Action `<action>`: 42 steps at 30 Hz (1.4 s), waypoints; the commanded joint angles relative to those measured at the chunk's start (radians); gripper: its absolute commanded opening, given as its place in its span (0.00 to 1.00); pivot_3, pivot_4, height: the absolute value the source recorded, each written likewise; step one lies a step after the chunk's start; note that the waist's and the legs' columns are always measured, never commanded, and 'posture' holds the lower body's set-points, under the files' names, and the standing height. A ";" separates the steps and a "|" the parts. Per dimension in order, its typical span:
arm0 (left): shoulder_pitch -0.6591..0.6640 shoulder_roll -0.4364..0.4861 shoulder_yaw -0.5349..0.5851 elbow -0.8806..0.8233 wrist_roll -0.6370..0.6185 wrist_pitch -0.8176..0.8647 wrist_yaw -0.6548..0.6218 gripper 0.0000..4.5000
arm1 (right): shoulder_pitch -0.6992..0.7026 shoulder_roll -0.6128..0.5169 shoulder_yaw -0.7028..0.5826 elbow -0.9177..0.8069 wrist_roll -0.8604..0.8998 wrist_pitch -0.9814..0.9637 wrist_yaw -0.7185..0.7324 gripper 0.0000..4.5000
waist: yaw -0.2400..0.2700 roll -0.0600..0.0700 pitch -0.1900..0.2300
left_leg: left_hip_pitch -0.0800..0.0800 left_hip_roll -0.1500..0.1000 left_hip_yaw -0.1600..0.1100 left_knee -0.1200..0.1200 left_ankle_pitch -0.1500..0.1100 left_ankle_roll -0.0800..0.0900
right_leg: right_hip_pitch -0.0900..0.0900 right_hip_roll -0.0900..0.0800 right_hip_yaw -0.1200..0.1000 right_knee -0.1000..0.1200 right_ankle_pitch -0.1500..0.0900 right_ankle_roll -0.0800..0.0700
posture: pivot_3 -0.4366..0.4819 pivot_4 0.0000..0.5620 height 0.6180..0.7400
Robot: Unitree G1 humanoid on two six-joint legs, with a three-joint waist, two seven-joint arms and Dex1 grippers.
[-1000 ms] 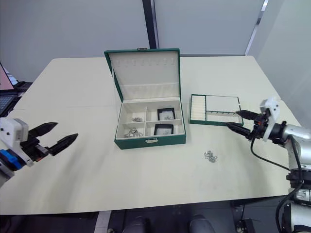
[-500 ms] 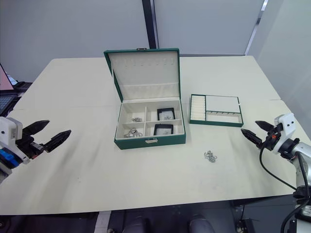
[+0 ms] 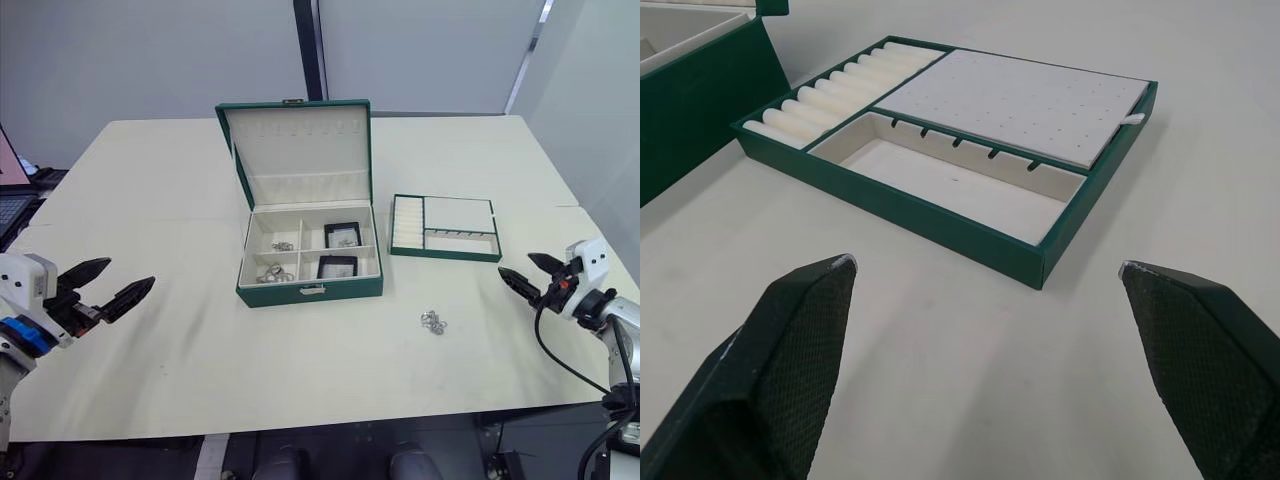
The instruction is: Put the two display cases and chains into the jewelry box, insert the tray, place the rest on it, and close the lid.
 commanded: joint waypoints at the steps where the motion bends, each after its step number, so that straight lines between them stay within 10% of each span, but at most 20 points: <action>1: 0.011 -0.006 0.036 -0.047 -0.017 -0.004 0.016 1.00 | -0.026 -0.023 -0.009 0.003 0.007 -0.020 -0.006 1.00 | 0.000 0.000 0.000 | 0.000 0.000 0.000 0.000 0.000 0.000 | 0.000 0.000 0.000 0.000 0.000 0.000 | 0.48 0.27 1.00; 23: 0.135 -0.030 0.055 -0.321 -0.092 0.092 0.039 1.00 | -0.149 -0.113 0.044 0.042 0.021 0.016 0.127 1.00 | 0.000 0.000 0.000 | 0.001 0.000 0.000 0.000 0.000 0.000 | 0.000 0.000 0.000 0.001 0.000 0.000 | 0.48 0.27 1.00; 32: -0.042 0.023 -0.206 -0.492 -0.133 0.178 -0.048 1.00 | -0.372 -0.208 0.304 0.062 -0.081 0.017 0.444 1.00 | 0.000 0.000 0.000 | 0.001 0.000 -0.001 0.002 0.000 -0.001 | 0.001 0.000 0.000 0.002 0.000 0.000 | 0.48 0.27 1.00; 42: -0.339 -0.165 -0.587 -0.422 -0.013 0.076 -0.110 1.00 | -0.748 -0.062 0.541 0.598 -0.373 -0.356 0.497 1.00 | -0.002 0.001 0.000 | 0.001 0.000 0.000 0.010 0.001 0.000 | 0.002 0.001 0.001 0.002 0.000 0.000 | 0.48 0.27 1.00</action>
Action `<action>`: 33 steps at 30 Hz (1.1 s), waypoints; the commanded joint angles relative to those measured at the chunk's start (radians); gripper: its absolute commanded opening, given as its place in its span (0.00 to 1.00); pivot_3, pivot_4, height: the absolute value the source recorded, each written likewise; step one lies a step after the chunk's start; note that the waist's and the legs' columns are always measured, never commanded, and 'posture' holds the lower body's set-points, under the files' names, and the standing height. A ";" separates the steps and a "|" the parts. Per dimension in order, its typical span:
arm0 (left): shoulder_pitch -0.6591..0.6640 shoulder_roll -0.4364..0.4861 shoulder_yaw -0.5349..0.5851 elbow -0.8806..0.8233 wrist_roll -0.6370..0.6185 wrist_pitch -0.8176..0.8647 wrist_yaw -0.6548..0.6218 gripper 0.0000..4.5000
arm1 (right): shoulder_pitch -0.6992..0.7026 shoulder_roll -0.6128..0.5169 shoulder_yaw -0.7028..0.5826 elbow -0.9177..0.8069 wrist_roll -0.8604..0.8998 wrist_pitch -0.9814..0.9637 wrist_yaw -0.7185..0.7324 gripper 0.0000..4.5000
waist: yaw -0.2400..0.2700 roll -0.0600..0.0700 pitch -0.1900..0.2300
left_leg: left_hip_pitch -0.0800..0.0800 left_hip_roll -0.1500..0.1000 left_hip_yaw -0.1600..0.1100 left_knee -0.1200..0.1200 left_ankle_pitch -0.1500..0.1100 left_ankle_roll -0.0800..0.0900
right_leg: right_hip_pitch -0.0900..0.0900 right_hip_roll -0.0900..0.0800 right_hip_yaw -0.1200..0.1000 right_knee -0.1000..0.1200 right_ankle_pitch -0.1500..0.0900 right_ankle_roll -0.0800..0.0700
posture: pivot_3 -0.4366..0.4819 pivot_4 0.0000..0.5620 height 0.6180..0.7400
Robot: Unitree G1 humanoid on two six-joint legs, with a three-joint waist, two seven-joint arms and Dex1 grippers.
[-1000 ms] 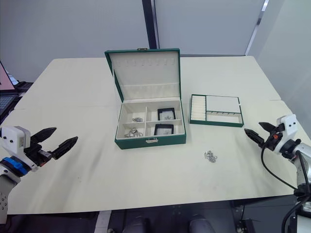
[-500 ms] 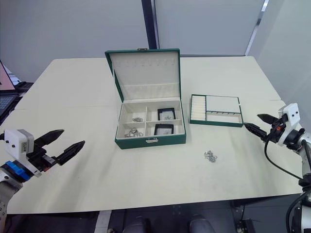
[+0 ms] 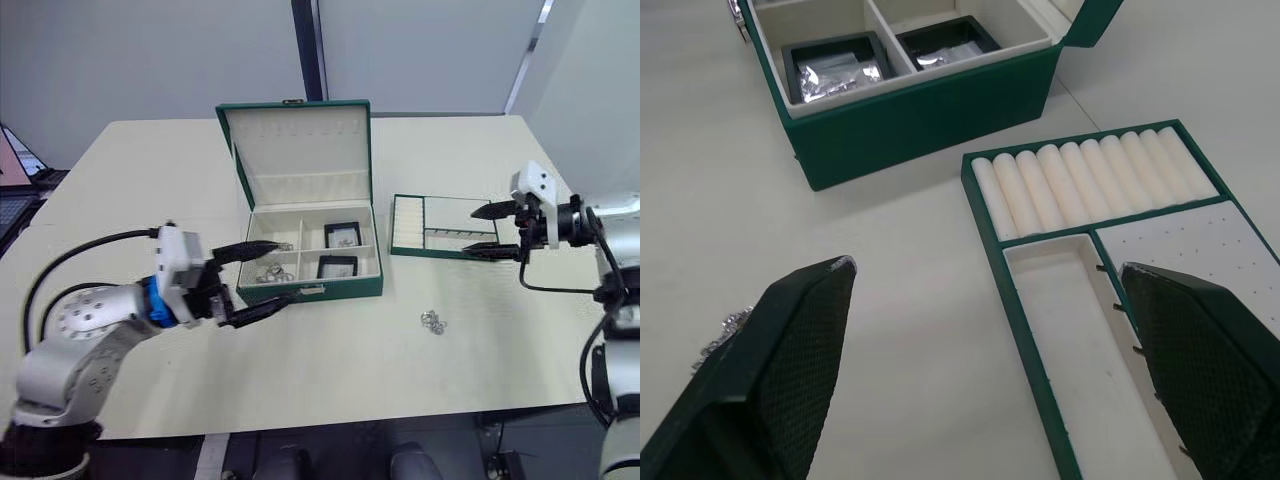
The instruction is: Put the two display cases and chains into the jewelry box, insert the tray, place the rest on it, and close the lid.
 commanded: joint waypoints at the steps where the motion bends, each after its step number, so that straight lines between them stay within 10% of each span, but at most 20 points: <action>1: -0.042 -0.057 -0.076 0.026 0.050 -0.061 -0.011 1.00 | -0.058 0.030 0.042 0.149 -0.096 -0.134 -0.033 1.00 | -0.001 0.000 0.000 | 0.000 0.000 0.000 0.000 0.000 0.000 | 0.000 0.000 0.000 0.000 0.000 0.000 | 0.48 0.27 1.00; 14: -0.052 -0.316 -0.188 0.068 0.192 -0.151 0.168 1.00 | -0.123 0.139 0.064 0.372 -0.247 -0.258 -0.212 1.00 | -0.001 0.000 0.000 | 0.000 0.000 -0.001 0.003 0.000 0.000 | 0.002 0.000 0.000 0.002 0.000 0.000 | 0.48 0.27 1.00; 27: -0.053 -0.361 -0.185 0.071 0.218 -0.147 0.234 1.00 | -0.128 0.170 0.062 0.403 -0.315 -0.263 -0.296 1.00 | 0.000 0.001 0.000 | 0.002 0.000 -0.001 0.004 0.000 0.000 | 0.005 0.000 -0.001 0.002 0.000 0.000 | 0.48 0.27 1.00; 33: -0.057 -0.361 -0.183 0.068 0.215 -0.138 0.239 1.00 | -0.129 0.180 0.058 0.412 -0.336 -0.259 -0.325 0.64 | 0.000 0.001 0.000 | 0.003 0.000 -0.001 0.004 0.000 0.000 | 0.005 0.000 -0.001 0.002 0.000 0.000 | 0.48 0.27 1.00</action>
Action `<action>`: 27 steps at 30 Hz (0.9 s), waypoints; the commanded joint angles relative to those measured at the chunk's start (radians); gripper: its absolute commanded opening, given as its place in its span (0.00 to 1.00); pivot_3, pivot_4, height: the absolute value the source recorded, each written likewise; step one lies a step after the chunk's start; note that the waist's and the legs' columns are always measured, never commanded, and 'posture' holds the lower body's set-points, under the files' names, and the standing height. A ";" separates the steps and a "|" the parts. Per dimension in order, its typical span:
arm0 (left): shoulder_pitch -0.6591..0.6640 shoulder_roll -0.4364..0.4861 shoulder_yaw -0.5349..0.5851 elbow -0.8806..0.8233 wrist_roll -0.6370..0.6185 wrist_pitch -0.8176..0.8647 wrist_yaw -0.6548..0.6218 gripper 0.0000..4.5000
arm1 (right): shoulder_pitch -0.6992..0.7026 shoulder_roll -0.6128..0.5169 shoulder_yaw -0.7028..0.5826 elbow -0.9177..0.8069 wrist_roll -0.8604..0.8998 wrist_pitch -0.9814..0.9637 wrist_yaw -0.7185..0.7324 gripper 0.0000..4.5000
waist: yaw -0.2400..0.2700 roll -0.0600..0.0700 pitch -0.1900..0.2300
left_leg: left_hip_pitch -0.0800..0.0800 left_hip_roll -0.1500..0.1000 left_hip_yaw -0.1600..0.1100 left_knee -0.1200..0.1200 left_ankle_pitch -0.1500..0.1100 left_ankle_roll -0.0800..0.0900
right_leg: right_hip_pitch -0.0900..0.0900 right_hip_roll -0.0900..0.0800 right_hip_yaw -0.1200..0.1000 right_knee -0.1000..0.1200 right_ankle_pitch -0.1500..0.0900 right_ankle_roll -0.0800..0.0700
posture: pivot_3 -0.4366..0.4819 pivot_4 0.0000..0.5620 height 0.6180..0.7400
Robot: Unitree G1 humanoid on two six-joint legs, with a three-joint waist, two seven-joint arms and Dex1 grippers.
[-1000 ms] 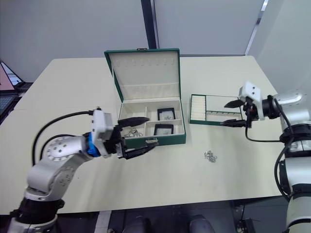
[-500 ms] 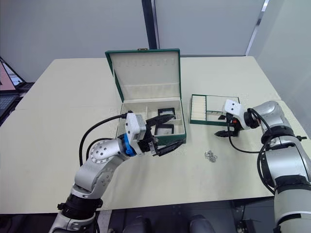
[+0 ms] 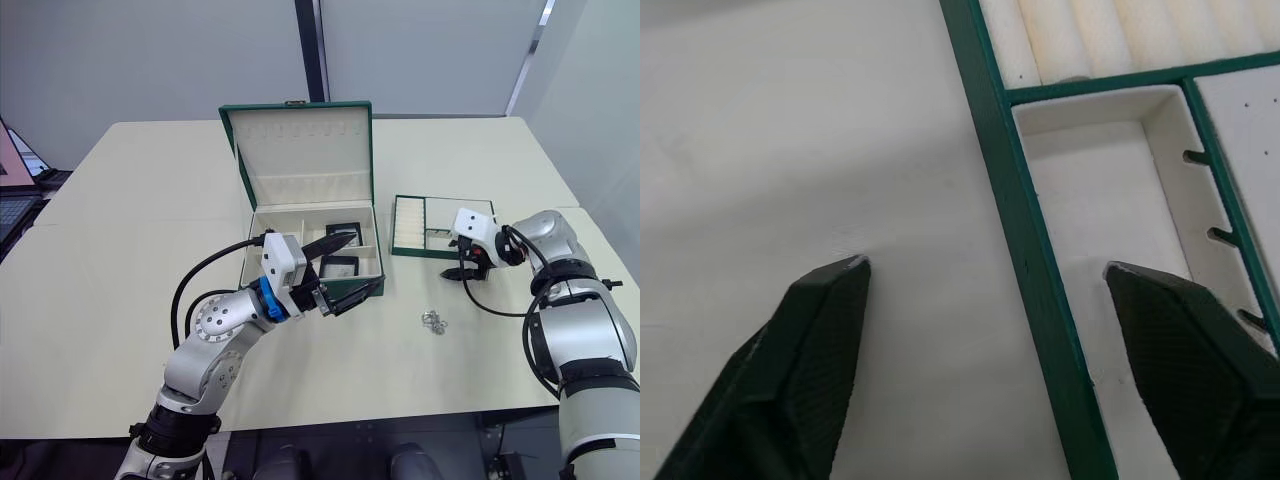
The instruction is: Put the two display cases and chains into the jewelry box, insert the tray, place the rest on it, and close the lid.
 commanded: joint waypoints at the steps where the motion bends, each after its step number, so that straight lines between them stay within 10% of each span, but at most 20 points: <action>1: -0.019 -0.004 0.009 -0.024 -0.006 -0.002 0.008 1.00 | -0.025 -0.001 -0.015 -0.004 -0.007 -0.006 -0.017 0.58 | 0.000 0.000 0.000 | 0.000 0.000 0.000 0.000 0.000 0.000 | 0.000 0.000 0.000 0.000 0.000 0.000 | 0.48 0.27 1.00; 12: -0.032 -0.006 0.011 -0.016 -0.005 0.000 0.023 1.00 | -0.031 0.000 -0.022 -0.001 -0.018 -0.002 -0.033 0.00 | 0.000 0.000 0.000 | 0.000 0.000 0.000 0.000 0.000 0.000 | 0.000 0.000 0.000 0.000 0.000 0.000 | 0.48 0.27 1.00; 27: -0.081 -0.022 0.002 0.042 -0.004 -0.034 -0.003 1.00 | -0.074 -0.059 -0.058 -0.014 0.004 0.040 0.014 0.00 | 0.002 0.002 0.001 | 0.000 0.000 0.000 0.000 0.000 0.000 | 0.001 0.000 0.000 -0.001 0.000 0.000 | 0.48 0.27 1.00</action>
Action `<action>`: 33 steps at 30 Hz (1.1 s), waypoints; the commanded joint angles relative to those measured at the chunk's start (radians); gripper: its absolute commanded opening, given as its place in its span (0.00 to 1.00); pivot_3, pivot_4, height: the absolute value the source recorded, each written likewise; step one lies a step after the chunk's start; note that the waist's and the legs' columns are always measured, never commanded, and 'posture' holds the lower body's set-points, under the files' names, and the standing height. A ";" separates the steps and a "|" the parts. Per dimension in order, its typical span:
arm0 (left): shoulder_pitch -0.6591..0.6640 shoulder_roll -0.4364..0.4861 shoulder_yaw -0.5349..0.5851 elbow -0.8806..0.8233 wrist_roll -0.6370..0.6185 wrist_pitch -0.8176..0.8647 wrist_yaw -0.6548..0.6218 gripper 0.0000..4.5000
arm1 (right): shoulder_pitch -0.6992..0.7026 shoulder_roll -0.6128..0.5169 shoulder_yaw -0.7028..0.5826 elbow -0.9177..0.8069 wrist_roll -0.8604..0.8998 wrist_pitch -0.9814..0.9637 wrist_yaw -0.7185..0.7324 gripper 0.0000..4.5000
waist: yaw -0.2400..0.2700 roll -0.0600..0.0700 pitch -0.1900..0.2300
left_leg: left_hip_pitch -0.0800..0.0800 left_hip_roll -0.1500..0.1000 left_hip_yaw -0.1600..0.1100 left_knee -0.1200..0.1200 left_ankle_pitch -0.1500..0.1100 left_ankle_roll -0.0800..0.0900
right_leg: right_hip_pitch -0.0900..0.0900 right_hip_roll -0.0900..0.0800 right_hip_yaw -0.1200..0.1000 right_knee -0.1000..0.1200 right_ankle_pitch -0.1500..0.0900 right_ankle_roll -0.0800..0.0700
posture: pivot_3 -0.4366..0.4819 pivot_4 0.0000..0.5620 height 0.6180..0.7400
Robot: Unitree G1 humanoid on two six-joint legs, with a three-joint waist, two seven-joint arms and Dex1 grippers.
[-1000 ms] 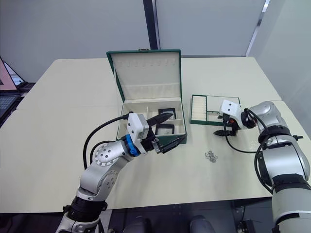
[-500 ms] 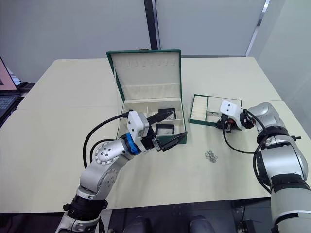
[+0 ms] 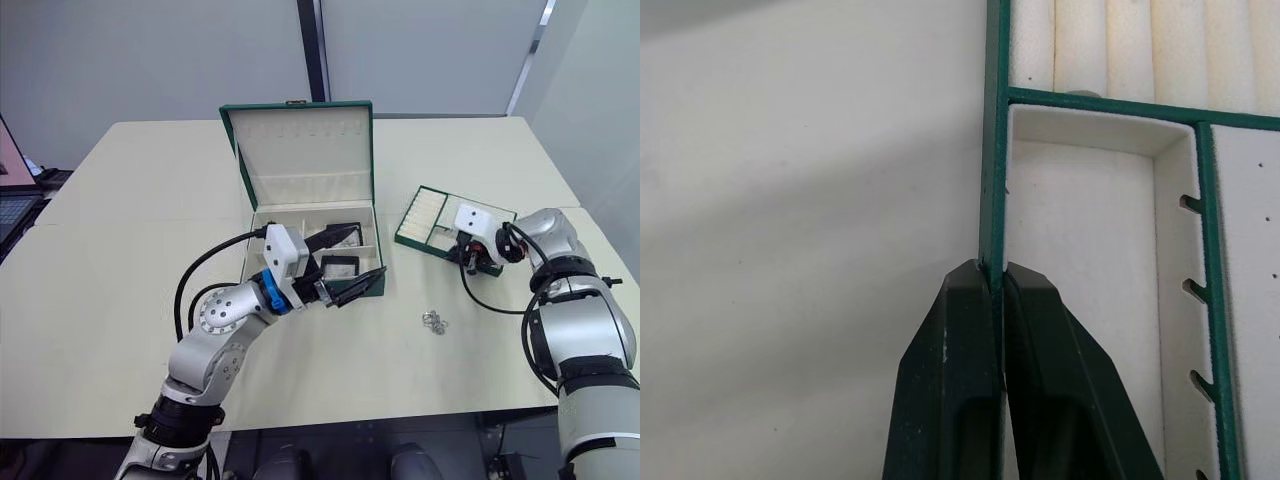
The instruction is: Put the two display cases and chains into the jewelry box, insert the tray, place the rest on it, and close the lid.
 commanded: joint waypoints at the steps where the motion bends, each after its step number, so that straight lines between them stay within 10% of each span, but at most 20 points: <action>1: -0.032 -0.009 -0.005 0.003 -0.004 -0.028 -0.023 1.00 | -0.050 -0.049 -0.034 -0.023 0.020 0.007 0.030 0.00 | 0.000 0.001 0.000 | 0.000 0.000 0.000 0.000 0.000 0.000 | 0.000 0.000 0.000 0.000 0.000 0.000 | 0.48 0.27 1.00; 16: 0.150 0.105 0.168 -0.175 -0.068 0.045 0.028 1.00 | -0.079 -0.191 -0.091 -0.205 0.144 0.039 0.412 0.00 | -0.007 0.007 0.004 | 0.000 0.000 0.000 -0.001 0.000 0.000 | -0.001 0.000 0.001 -0.001 0.000 0.000 | 0.48 0.27 1.00; 25: 0.522 0.210 0.407 -0.417 -0.189 0.136 0.071 1.00 | 0.157 -0.341 0.062 -0.938 0.561 0.442 0.425 0.00 | 0.002 0.007 0.005 | -0.002 0.000 -0.001 -0.002 0.000 0.000 | 0.000 -0.002 0.000 -0.003 0.000 0.000 | 0.48 0.27 1.00; 33: 0.678 0.178 0.518 -0.430 -0.228 0.093 0.097 1.00 | 0.201 -0.233 0.080 -1.240 0.550 0.570 0.352 0.00 | 0.001 0.006 0.005 | 0.000 0.000 -0.003 -0.006 0.000 0.000 | 0.001 -0.001 -0.001 -0.003 0.000 0.000 | 0.48 0.27 1.00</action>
